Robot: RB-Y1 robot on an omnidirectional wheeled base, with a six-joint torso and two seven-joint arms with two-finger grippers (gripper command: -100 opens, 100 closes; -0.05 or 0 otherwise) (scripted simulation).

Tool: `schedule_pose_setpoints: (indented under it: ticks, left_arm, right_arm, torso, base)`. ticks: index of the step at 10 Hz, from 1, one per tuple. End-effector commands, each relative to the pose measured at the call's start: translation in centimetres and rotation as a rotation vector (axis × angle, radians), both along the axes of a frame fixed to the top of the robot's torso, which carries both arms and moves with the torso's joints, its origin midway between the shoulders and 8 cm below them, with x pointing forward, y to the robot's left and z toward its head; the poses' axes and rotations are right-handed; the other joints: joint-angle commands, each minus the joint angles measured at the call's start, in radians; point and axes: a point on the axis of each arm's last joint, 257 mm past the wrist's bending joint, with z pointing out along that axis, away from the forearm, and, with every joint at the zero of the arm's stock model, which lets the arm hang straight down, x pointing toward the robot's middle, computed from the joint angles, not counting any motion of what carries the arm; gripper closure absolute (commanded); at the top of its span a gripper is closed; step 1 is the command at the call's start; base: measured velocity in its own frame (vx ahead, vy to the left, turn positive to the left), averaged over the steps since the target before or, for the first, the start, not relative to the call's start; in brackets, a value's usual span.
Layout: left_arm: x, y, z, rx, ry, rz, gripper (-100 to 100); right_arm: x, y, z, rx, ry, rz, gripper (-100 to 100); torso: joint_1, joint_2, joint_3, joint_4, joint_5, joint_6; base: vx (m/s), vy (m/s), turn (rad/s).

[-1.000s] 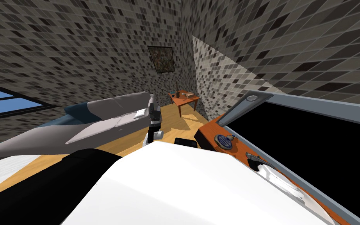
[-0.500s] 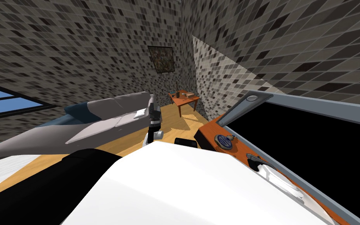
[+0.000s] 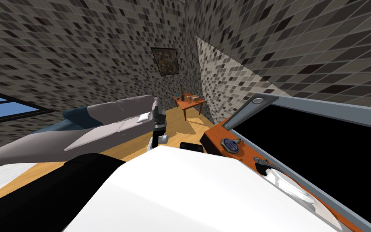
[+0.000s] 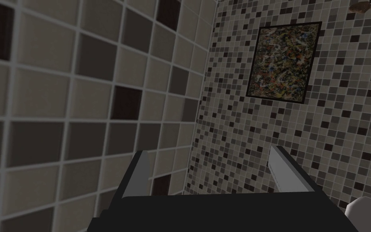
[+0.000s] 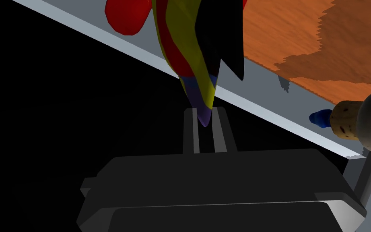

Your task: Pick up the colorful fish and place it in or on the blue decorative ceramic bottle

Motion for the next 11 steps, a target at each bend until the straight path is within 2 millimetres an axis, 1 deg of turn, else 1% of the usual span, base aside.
schedule_pose_setpoints:
  ticks: [1, 4, 5, 7, 8, 10, 11]
  left_arm:
    - [0.0, 0.0, 0.0, 0.000, 0.000, 0.000, 0]
    - [0.0, 0.0, 0.0, 0.000, 0.000, 0.000, 0]
    - [0.0, 0.0, 0.0, 0.000, 0.000, 0.000, 0]
    - [0.0, 0.0, 0.0, 0.000, 0.000, 0.000, 0]
    - [0.0, 0.0, 0.0, 0.000, 0.000, 0.000, 0]
    - [0.0, 0.0, 0.0, 0.000, 0.000, 0.000, 0]
    - [0.0, 0.0, 0.0, 0.000, 0.000, 0.000, 0]
  right_arm:
    - [0.9, 0.0, 0.5, -0.013, -0.005, 0.013, 100]
    - [2.4, 0.6, 1.2, -0.017, -0.011, 0.035, 100]
    - [2.4, 0.7, 1.1, -0.016, -0.008, 0.039, 100]
    - [3.0, 1.0, 1.5, -0.022, -0.004, 0.053, 100]
    - [3.1, 1.6, 1.0, -0.007, -0.004, 0.054, 100]
    - [3.3, 2.1, 0.8, 0.001, 0.001, 0.061, 100]
    - [3.5, 2.7, 0.5, 0.010, 0.007, 0.068, 100]
  torso:
    - [0.000, 0.000, 0.000, 0.000, 0.000, 0.000]
    - [0.001, 0.000, 0.000, 0.000, 0.000, 0.000]
    - [0.001, 0.000, 0.000, 0.000, 0.001, 0.000]
    - [0.001, 0.000, 0.000, 0.000, 0.001, 0.000]
    - [0.002, 0.001, 0.000, 0.000, 0.001, 0.000]
    - [0.002, 0.000, 0.001, 0.001, 0.001, 0.000]
    - [0.002, 0.001, 0.001, 0.001, 0.002, 0.000]
  base:
    - [0.002, 0.010, -0.096]
    - [0.003, 0.010, -0.082]
    - [0.003, 0.008, -0.030]
    - [0.002, 0.005, -0.075]
    - [0.001, 0.005, -0.032]
    - [0.001, 0.006, -0.030]
    - [0.003, 0.004, -0.058]
